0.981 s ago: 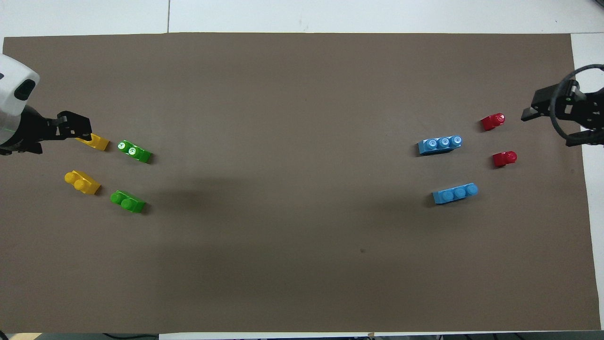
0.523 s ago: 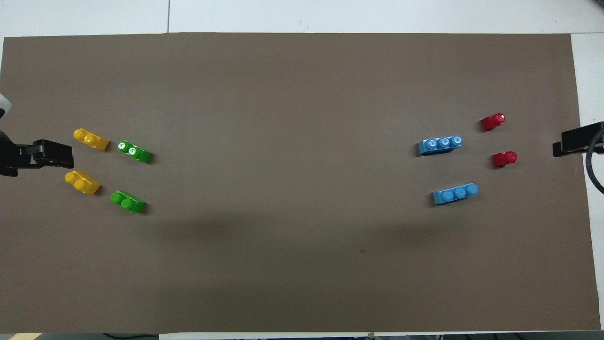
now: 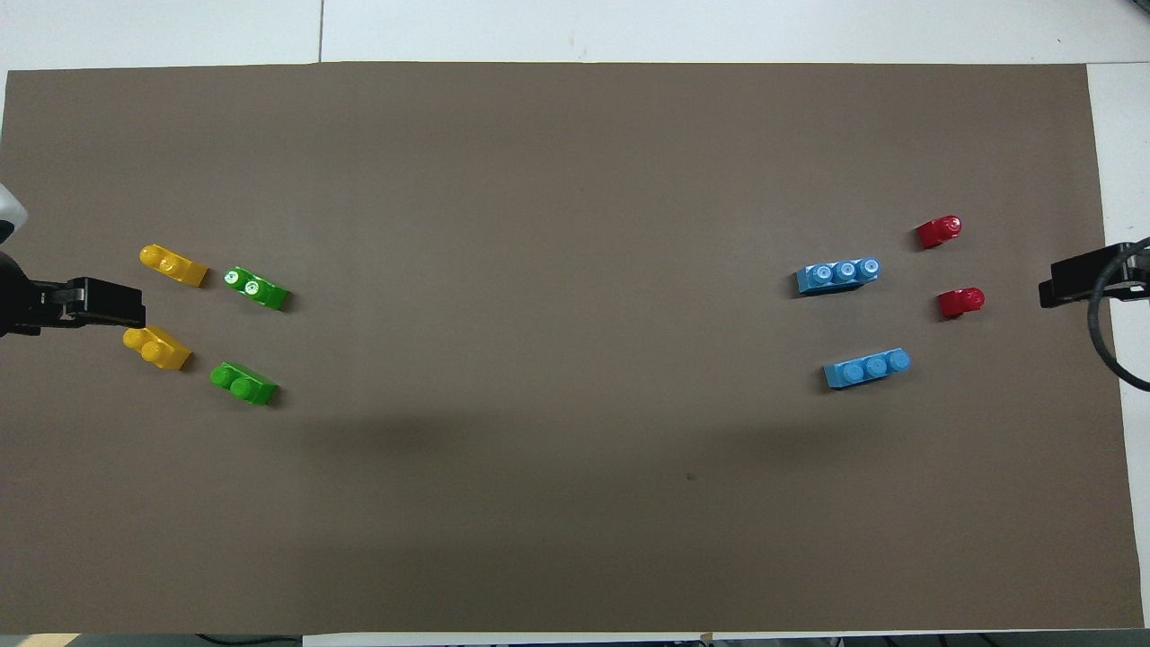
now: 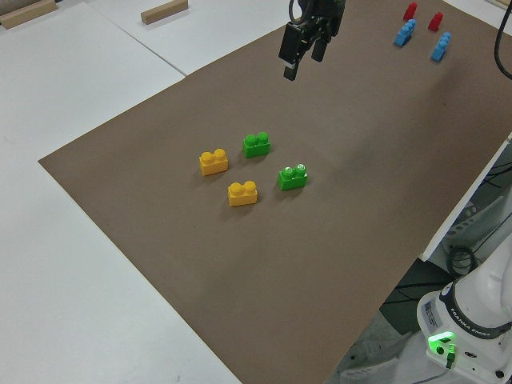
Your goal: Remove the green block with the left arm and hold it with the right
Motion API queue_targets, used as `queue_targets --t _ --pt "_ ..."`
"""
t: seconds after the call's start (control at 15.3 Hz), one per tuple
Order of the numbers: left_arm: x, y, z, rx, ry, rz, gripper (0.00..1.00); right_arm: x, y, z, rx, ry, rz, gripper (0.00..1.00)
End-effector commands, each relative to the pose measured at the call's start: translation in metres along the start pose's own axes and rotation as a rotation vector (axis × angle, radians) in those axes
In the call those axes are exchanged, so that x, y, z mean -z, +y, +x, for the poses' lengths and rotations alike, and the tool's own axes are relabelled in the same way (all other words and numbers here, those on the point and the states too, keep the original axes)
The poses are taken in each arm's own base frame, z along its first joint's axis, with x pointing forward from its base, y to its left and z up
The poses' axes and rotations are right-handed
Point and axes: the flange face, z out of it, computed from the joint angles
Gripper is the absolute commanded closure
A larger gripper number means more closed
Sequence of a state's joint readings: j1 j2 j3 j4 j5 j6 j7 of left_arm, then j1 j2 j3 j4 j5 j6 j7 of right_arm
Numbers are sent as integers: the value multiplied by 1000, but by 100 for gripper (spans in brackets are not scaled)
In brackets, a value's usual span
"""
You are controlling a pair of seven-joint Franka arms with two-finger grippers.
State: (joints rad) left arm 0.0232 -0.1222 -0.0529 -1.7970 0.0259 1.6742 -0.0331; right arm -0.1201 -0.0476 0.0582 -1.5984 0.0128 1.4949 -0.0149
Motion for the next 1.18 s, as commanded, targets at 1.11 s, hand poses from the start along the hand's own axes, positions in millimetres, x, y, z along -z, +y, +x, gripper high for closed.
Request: queue_targets --t 1.11 --pt "10 -6 1 37 15 -67 0 -1 -3 -2 45 -3 -56 0"
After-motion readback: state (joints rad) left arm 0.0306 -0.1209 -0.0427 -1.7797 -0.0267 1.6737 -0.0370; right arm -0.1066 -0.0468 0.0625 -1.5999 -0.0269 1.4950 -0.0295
